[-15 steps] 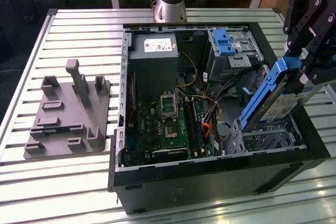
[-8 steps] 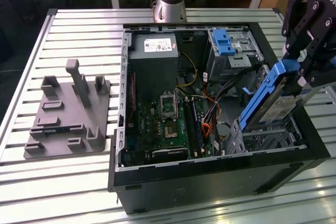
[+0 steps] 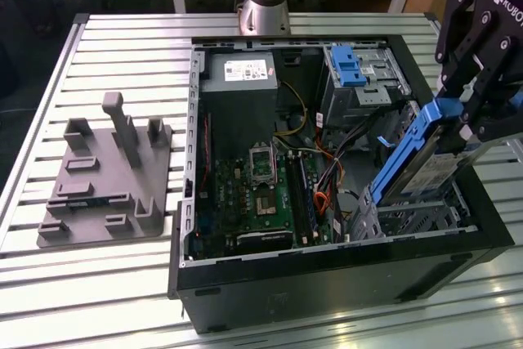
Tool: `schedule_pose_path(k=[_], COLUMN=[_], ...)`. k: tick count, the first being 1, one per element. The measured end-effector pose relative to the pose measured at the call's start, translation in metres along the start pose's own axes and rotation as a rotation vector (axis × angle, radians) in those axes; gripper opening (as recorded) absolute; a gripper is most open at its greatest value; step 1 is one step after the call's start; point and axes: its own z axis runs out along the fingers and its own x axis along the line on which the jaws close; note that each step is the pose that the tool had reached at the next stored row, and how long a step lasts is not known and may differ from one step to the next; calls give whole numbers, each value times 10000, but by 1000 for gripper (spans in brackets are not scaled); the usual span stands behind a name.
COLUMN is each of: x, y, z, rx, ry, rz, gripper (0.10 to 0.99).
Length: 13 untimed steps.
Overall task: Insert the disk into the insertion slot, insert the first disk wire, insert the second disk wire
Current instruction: 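Insert the disk into the insertion slot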
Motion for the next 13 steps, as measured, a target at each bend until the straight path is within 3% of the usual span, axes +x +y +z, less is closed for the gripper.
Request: schedule_pose_path(k=[13], x=[6], y=[1], z=[136], rx=[0], ry=[-1], rz=[0], gripper=[365])
